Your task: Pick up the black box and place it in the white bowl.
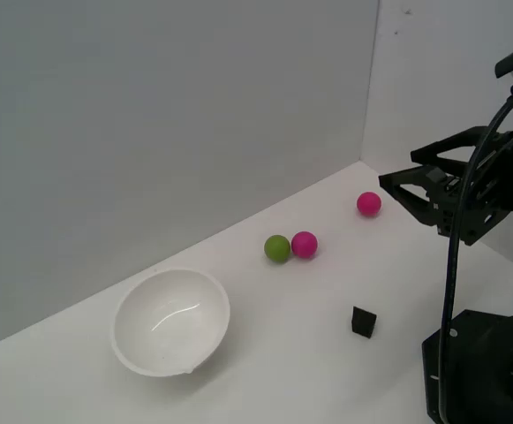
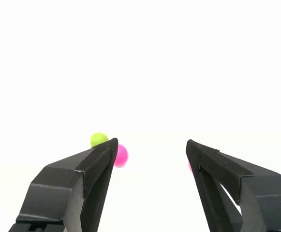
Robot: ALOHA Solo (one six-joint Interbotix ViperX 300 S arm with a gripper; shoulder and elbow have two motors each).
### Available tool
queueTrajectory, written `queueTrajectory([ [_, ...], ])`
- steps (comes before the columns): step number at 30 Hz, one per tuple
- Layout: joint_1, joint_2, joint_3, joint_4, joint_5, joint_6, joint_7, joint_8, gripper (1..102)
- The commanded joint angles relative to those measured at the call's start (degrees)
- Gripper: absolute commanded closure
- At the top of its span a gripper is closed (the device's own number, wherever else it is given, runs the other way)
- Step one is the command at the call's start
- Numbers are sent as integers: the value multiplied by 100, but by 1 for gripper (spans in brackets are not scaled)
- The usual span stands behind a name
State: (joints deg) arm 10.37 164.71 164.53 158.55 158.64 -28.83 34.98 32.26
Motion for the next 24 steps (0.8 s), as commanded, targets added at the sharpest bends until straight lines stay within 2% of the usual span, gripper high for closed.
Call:
queueTrajectory([
  [1,-220,-369,-352,-237,-264,-62,79,18,27],
  [5,-633,-1020,-993,-589,-633,-26,404,18,27],
  [7,-853,-1327,-1301,-747,-782,79,598,18,27],
  [12,-1283,-1978,-1969,-967,-993,606,932,-88,27],
  [14,-1371,-2206,-2188,-1011,-1037,853,976,-158,27],
  [16,-1406,-2399,-2391,-1037,-1063,1002,984,-167,27],
  [21,-1415,-2856,-2848,-1055,-1081,1081,1072,-167,27],
  [24,-1415,-3059,-3050,-1143,-1169,1081,1274,-316,27],
])
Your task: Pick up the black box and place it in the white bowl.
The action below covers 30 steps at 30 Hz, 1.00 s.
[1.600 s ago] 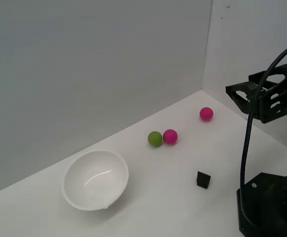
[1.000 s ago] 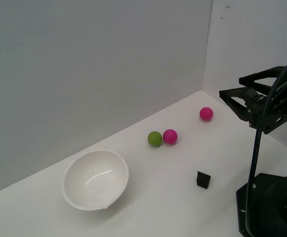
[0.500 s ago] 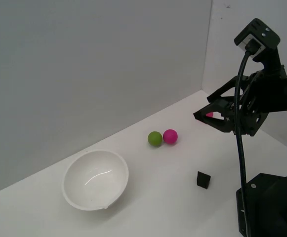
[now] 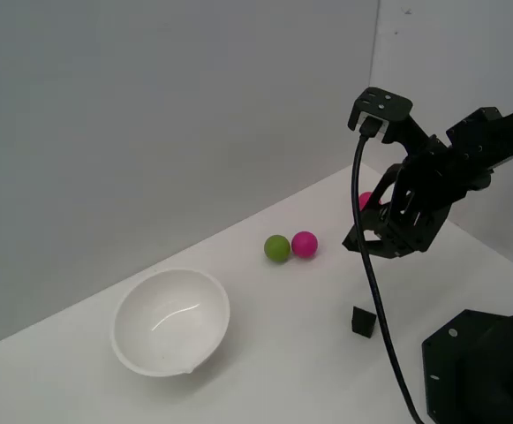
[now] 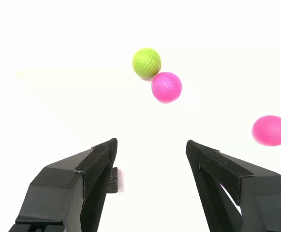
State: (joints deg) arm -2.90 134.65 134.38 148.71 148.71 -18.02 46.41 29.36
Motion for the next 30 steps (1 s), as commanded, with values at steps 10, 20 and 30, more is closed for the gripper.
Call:
queueTrajectory([
  [10,-88,-844,-817,-352,-378,0,712,-316,27],
  [20,-97,-1626,-1626,-439,-457,-229,984,-545,27],
  [30,-220,-1960,-1951,-457,-457,-624,1213,-545,27],
])
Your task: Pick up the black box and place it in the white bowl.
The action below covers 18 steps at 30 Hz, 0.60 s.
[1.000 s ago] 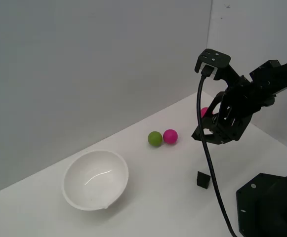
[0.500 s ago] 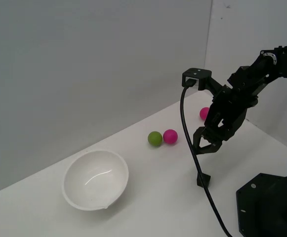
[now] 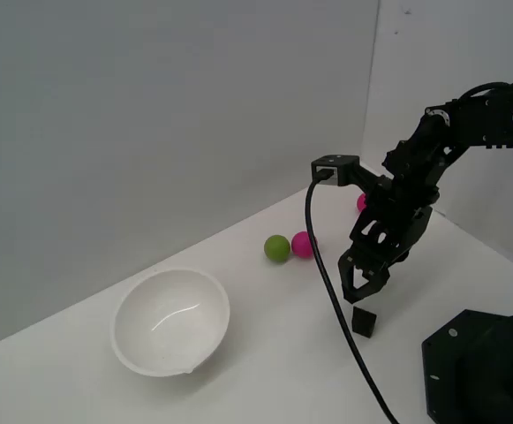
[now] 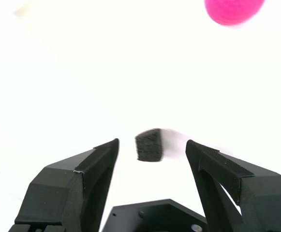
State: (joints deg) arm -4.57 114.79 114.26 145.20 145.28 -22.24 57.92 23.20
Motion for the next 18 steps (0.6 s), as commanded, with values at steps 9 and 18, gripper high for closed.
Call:
queueTrajectory([
  [9,-272,-404,-369,-62,-70,-404,-35,62,27],
  [18,-220,-870,-826,-26,-35,26,-62,62,27],
])
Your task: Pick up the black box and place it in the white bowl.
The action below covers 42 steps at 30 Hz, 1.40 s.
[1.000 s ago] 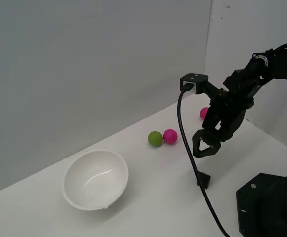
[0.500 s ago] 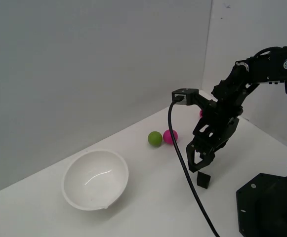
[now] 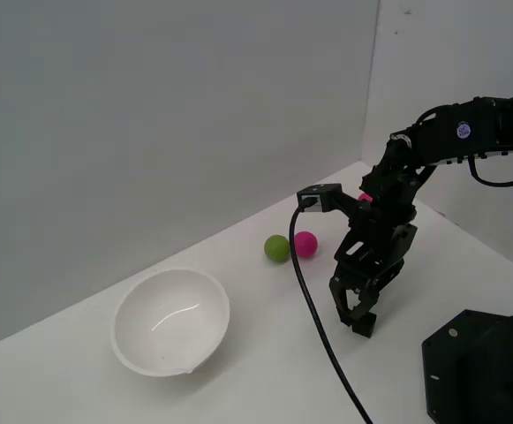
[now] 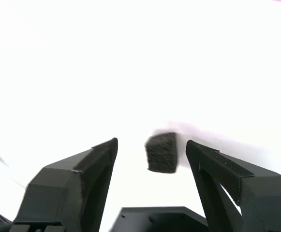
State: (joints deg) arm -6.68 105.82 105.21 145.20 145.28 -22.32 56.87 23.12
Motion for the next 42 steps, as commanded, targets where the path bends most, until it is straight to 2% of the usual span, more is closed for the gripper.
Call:
queueTrajectory([
  [1,0,18,70,-18,-26,62,44,44,27],
  [7,9,18,70,79,79,202,44,26,27],
  [14,0,-141,-97,79,70,202,114,26,27],
  [22,-123,-510,-457,79,70,158,79,26,27],
  [36,-308,-686,-633,97,79,-9,-88,26,27],
  [38,-325,-721,-668,97,88,-18,-97,26,32],
  [41,-325,-756,-703,88,79,-26,-97,26,52],
  [42,-325,-756,-712,88,79,-26,-97,18,53],
])
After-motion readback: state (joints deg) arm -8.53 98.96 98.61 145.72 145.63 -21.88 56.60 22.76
